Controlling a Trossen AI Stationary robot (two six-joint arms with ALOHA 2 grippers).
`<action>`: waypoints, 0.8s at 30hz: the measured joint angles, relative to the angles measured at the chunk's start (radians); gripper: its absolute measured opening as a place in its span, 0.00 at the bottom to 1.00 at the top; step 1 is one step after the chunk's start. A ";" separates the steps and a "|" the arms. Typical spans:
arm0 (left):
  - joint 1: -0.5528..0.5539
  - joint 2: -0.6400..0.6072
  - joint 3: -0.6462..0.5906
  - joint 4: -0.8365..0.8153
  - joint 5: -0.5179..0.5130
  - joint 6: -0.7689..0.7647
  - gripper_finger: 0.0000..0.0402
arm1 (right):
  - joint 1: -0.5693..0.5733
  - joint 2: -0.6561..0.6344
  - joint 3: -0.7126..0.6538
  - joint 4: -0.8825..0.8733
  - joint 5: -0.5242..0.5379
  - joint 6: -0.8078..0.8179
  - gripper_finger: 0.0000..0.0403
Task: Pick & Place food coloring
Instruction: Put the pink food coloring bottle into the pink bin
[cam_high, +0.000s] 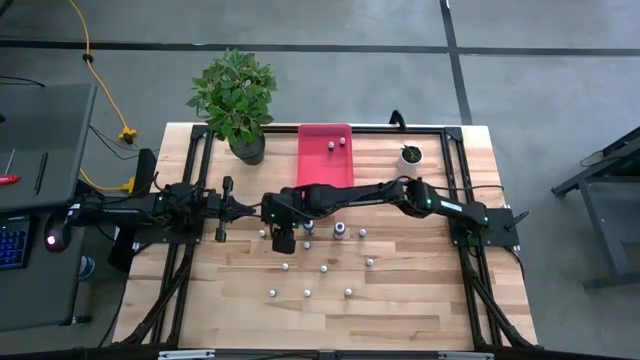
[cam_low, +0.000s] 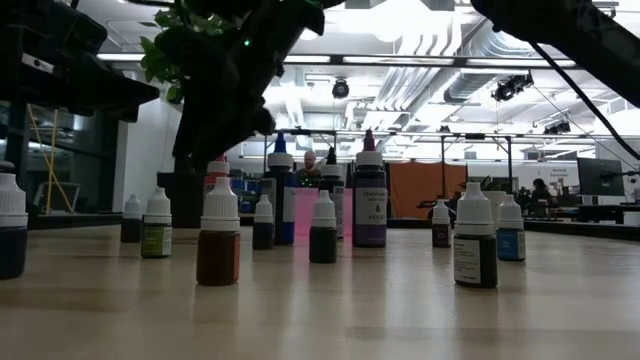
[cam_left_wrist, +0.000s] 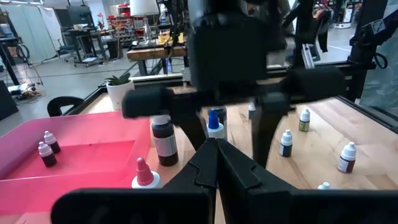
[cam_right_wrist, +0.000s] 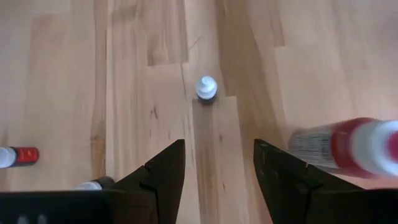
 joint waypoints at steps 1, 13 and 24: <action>0.000 0.000 0.000 0.000 0.000 0.000 0.00 | 0.001 0.004 0.000 0.008 -0.002 0.000 0.44; 0.000 0.000 0.000 0.000 0.000 0.000 0.00 | 0.005 0.062 0.000 0.138 -0.022 -0.002 0.44; 0.000 0.000 0.000 0.000 0.000 0.000 0.00 | -0.001 0.071 0.000 0.168 0.004 -0.003 0.44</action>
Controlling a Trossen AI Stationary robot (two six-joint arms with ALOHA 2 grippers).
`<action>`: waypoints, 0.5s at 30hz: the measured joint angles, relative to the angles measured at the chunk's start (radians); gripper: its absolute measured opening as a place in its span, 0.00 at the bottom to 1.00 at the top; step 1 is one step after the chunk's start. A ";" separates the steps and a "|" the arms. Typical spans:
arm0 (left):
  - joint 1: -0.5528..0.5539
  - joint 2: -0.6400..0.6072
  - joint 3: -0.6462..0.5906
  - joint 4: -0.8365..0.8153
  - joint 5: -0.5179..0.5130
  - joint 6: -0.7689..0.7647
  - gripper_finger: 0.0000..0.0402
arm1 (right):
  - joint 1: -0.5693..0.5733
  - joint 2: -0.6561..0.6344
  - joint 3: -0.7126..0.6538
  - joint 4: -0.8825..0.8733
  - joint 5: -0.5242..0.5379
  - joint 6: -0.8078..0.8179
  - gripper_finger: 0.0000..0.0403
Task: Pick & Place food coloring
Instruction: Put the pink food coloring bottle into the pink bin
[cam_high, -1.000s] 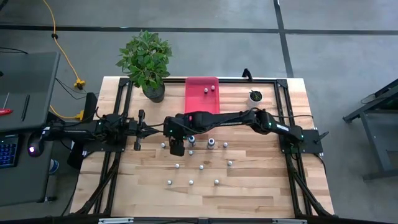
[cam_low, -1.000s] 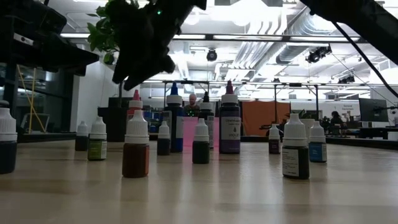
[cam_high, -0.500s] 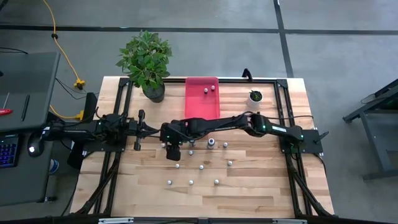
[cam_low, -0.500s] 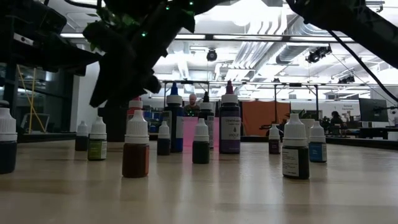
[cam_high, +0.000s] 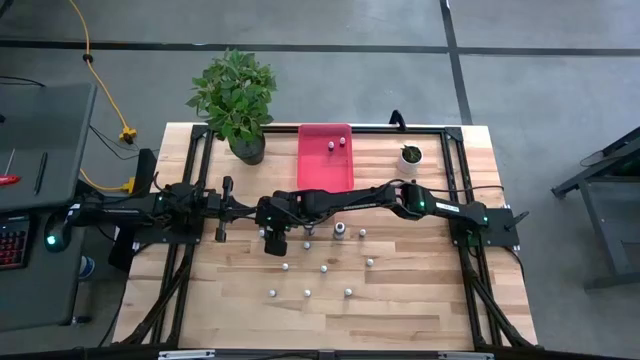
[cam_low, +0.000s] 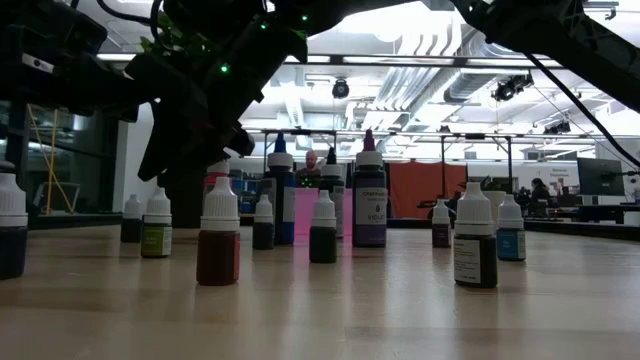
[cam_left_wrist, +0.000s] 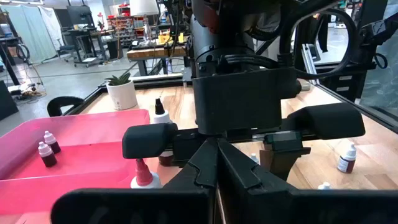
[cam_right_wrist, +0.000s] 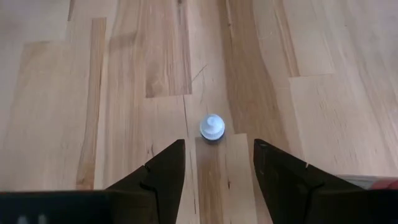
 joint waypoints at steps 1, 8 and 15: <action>0.000 0.000 0.000 0.000 0.000 0.000 0.00 | 0.003 0.000 0.000 -0.008 0.001 0.001 0.44; 0.000 0.000 0.000 0.000 0.000 0.000 0.00 | 0.011 -0.002 0.001 -0.075 0.000 0.054 0.44; 0.000 0.000 0.000 0.000 0.000 0.000 0.00 | 0.043 -0.003 0.002 -0.091 0.016 0.093 0.44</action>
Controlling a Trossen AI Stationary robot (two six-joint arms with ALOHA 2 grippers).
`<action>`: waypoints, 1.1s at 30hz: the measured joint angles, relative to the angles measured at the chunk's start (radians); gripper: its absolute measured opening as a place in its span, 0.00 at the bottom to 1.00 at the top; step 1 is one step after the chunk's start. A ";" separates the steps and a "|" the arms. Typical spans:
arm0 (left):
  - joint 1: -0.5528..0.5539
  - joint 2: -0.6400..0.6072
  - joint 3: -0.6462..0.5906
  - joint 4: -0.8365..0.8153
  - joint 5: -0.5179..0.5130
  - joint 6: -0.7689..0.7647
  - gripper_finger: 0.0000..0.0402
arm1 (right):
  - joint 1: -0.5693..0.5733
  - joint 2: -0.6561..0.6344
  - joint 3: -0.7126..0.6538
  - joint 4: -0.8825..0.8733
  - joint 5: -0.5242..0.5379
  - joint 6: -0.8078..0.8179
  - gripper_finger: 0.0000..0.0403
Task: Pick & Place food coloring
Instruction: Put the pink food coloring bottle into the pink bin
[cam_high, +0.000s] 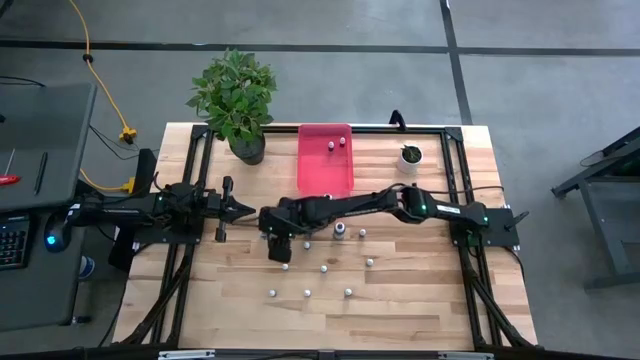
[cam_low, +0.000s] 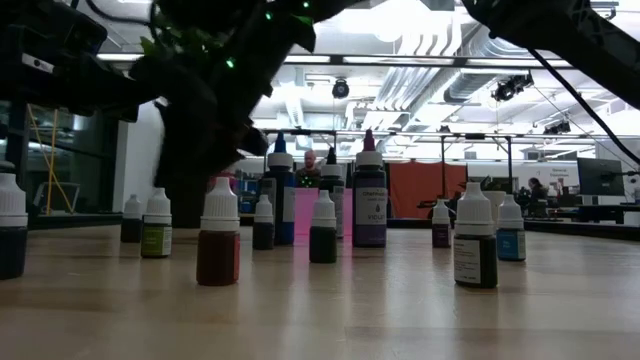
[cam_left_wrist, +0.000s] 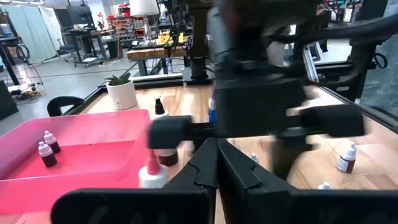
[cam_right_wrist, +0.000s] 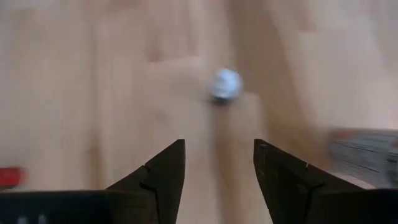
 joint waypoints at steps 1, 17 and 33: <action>0.000 0.000 0.000 0.000 0.000 0.000 0.00 | 0.006 0.000 0.000 0.024 -0.026 0.011 0.44; 0.000 0.000 0.000 0.000 0.000 0.000 0.00 | 0.059 0.001 -0.002 0.119 -0.018 0.040 0.44; 0.000 0.000 0.000 0.000 0.000 0.000 0.00 | 0.047 0.002 -0.002 0.143 0.103 -0.027 0.44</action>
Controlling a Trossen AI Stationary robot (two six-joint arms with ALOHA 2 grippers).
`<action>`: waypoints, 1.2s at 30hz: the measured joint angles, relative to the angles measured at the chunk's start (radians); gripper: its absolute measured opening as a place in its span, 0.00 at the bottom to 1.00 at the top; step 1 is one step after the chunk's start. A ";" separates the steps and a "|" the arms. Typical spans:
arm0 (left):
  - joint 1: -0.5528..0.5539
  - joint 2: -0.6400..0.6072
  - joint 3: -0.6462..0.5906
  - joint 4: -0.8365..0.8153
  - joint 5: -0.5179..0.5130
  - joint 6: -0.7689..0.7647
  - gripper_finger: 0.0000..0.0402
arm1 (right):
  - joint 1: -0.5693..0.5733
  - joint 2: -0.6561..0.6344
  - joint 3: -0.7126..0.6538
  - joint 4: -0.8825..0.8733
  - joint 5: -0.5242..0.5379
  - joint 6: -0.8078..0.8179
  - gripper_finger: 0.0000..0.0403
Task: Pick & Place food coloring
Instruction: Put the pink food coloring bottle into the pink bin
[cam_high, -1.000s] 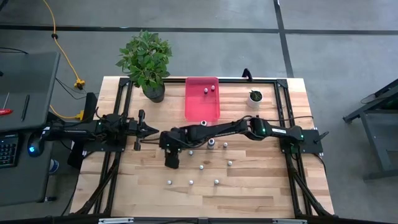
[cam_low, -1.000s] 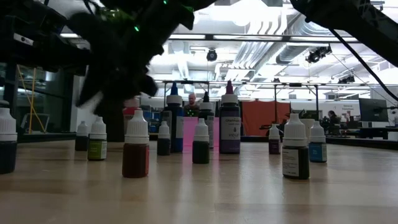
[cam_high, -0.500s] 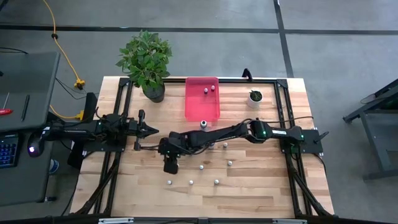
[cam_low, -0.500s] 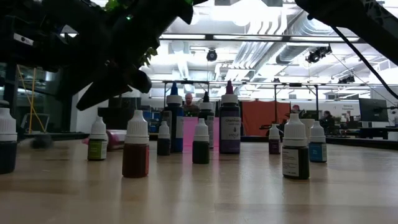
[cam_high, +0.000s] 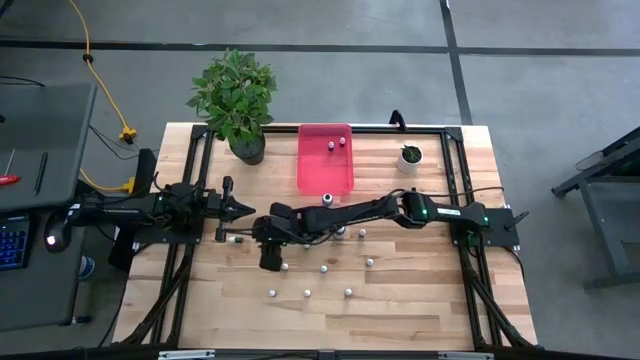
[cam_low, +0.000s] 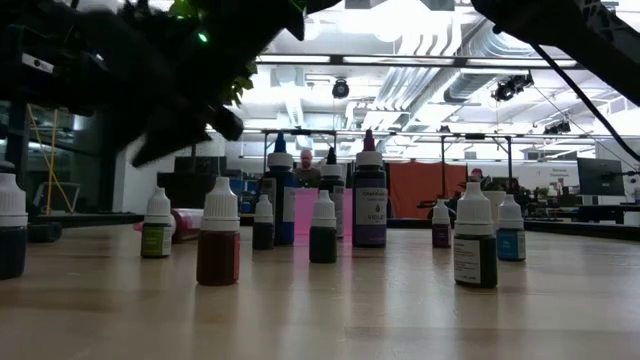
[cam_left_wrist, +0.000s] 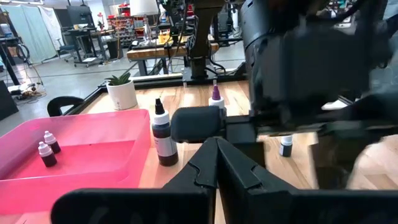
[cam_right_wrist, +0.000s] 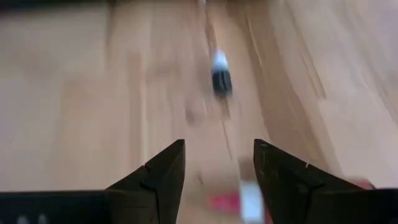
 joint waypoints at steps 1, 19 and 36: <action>0.000 0.000 0.000 0.000 0.000 0.000 0.00 | 0.000 0.000 0.000 -0.033 -0.010 -0.020 0.44; 0.000 0.000 0.000 0.000 0.000 0.000 0.00 | 0.012 -0.006 0.000 -0.136 0.019 -0.858 0.44; 0.000 0.000 0.000 0.000 0.000 0.000 0.00 | -0.020 0.008 0.001 -0.187 -0.113 -1.327 0.44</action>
